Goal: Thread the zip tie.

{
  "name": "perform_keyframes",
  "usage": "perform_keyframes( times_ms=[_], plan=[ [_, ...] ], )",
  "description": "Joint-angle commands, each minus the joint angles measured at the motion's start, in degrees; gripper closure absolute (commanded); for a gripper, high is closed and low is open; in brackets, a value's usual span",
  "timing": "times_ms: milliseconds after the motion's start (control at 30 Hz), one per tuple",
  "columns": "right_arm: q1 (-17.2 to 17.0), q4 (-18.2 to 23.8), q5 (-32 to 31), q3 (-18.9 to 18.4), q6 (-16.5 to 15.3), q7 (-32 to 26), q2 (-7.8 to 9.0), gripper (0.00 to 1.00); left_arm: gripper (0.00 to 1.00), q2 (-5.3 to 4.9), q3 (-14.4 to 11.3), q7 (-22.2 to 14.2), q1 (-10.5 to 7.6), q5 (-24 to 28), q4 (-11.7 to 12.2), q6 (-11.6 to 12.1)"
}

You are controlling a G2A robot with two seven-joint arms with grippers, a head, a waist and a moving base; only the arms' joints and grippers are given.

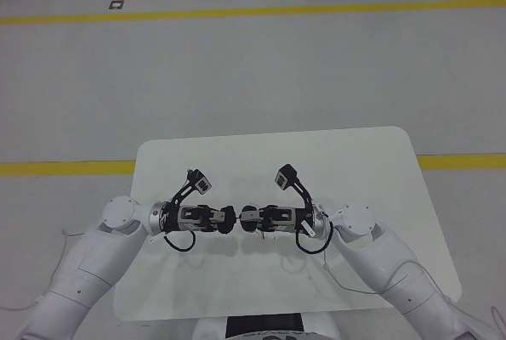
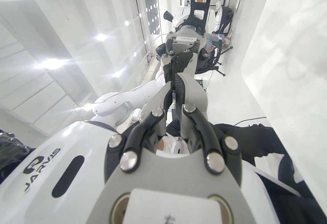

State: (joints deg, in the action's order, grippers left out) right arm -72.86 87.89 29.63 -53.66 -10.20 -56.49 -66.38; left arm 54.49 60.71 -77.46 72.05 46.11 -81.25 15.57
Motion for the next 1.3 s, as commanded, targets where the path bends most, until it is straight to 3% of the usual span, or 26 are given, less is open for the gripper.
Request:
perform_keyframes(
  times_ms=[0, 133, 233, 333, 400, 533, 767, 1267],
  plan=[
    [-0.02, -0.04, -0.03, -0.04, -0.07, 0.03, -0.01, 1.0, 0.85, 0.0, 0.0, 0.0, 0.0, 0.0, 0.0, 0.0],
    [-0.11, -0.07, -0.04, -0.24, -0.31, 0.04, 0.0, 1.0, 0.62, 0.0, 0.0, 0.0, 0.0, 0.0, 0.0, 0.0],
    [-0.28, -0.04, 0.04, -0.45, -0.55, 0.12, 0.02, 1.0, 0.51, 0.08, -0.3, 2.06, 0.35, -0.47, -1.0, -0.38],
    [-0.48, -0.01, 0.01, -0.75, -0.7, 0.21, 0.07, 1.0, 0.16, 0.02, -0.15, 2.29, 0.6, -0.54, -1.31, -0.46],
    [-0.59, 0.04, -0.05, -0.92, -0.71, 0.24, 0.1, 1.0, 0.09, -0.02, -0.01, 2.19, 0.72, -0.4, -1.41, -0.42],
    [-0.9, 0.22, -0.12, -1.37, -0.79, 0.54, 0.19, 1.0, 0.16, -0.07, 0.14, 2.03, 0.91, -0.2, -1.55, -0.31],
    [-1.47, 0.44, -0.45, -1.91, -0.38, 1.22, 0.3, 1.0, 0.52, -0.07, 0.31, 2.34, 1.12, 0.2, -1.53, 0.01],
    [-1.49, 0.56, -2.44, -1.6, 1.92, 1.97, 0.34, 1.0, 0.78, -0.07, 0.27, 2.86, 1.19, -0.25, -1.46, -0.03]
  ],
)
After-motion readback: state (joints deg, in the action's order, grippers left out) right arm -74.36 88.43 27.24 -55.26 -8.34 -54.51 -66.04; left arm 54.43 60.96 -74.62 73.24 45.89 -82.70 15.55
